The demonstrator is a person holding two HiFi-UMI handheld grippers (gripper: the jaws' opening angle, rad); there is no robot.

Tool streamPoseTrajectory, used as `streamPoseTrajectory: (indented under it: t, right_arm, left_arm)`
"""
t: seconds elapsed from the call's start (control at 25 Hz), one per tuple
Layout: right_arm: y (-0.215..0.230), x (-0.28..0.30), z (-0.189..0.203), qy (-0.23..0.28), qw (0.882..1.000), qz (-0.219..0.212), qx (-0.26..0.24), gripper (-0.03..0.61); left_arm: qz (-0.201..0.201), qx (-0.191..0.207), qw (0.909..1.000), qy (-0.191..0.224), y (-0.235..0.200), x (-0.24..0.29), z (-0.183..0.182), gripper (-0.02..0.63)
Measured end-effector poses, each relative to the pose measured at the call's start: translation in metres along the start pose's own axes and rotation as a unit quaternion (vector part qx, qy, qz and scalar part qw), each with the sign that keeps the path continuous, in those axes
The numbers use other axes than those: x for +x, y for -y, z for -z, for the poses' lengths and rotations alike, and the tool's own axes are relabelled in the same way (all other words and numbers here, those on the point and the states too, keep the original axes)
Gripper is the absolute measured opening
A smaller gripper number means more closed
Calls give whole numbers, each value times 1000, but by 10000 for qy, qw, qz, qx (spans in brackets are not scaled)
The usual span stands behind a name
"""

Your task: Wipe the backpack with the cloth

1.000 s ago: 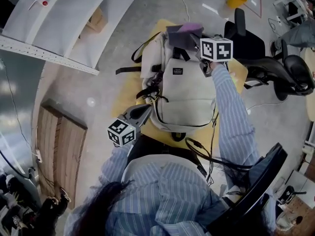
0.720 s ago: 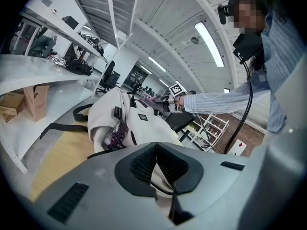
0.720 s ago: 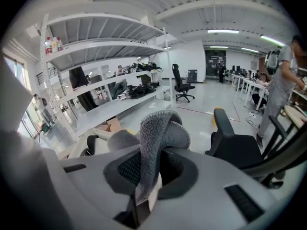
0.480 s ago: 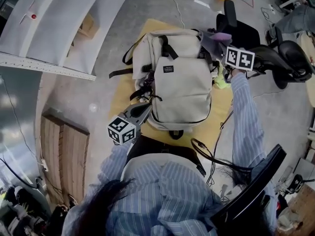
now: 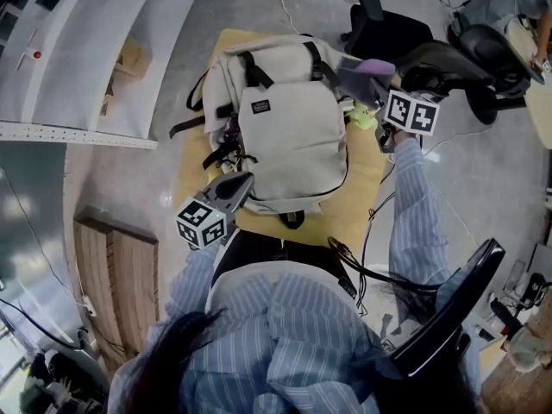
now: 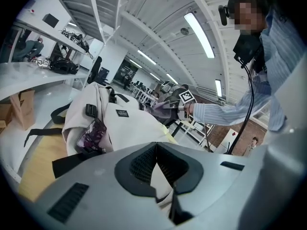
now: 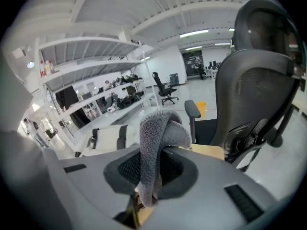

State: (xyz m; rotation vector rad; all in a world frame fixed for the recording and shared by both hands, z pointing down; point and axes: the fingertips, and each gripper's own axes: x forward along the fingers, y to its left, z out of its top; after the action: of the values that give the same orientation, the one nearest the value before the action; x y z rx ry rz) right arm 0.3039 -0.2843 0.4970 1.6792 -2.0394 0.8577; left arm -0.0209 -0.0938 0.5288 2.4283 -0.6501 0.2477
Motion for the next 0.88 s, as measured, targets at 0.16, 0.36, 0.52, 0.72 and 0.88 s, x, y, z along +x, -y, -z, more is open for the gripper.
streamPoseTrajectory:
  t: [0.16,0.36,0.52,0.72,0.88]
  right_arm:
    - [-30,-40,18,256,9985,-479,24,41]
    - [-63,-91,59,198,9949,-919,-374,41]
    - [-94,-131,98,155,9891,-1362,-543,41]
    - [-115,-174,160,-13,9786,-1976,-582,41]
    - [-112,-195,201,-129,9775,-2053,-467,41]
  left_arm:
    - [-142,60,9997,185,21,-2,-2,5]
    - [-420,-33,9982,420,57,-1,13,5]
    - [-567,-111,9969,541,98,-5,37,3]
    - [-709,-224,9959,511,152,-13,80,5]
    - [-782,-299,9960,310,180,-31,112,4]
